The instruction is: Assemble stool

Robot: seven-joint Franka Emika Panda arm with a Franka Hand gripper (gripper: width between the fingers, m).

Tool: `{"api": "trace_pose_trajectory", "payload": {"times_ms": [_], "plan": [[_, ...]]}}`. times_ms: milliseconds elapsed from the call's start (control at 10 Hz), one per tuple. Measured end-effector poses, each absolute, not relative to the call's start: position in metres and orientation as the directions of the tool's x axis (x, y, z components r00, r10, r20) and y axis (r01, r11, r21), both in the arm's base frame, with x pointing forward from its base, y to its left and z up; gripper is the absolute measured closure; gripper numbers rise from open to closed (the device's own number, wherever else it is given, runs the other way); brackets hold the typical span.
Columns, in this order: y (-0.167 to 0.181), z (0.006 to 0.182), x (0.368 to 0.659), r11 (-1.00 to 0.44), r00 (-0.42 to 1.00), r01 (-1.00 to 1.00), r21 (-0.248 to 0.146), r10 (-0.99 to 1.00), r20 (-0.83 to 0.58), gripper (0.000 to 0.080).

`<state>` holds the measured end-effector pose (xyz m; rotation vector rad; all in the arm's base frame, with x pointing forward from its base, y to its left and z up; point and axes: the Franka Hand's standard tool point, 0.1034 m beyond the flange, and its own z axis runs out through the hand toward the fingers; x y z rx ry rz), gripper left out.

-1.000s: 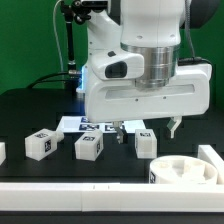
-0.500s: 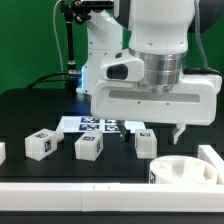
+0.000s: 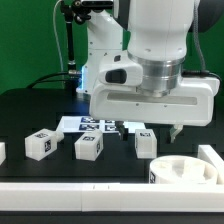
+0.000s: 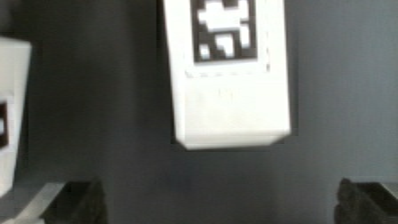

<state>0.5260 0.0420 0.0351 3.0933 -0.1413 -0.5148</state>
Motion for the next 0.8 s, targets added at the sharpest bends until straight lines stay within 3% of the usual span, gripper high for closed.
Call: {"api": "trace_pose_trajectory", "payload": {"times_ms": [300, 800], "plan": [[0.049, 0.029, 0.520, -0.999, 0.861, -0.043, -0.032, -0.021, -0.509, 0.0150], [0.047, 0.023, 0.511, -0.999, 0.627, -0.039, -0.027, -0.003, -0.779, 0.0150]]}}
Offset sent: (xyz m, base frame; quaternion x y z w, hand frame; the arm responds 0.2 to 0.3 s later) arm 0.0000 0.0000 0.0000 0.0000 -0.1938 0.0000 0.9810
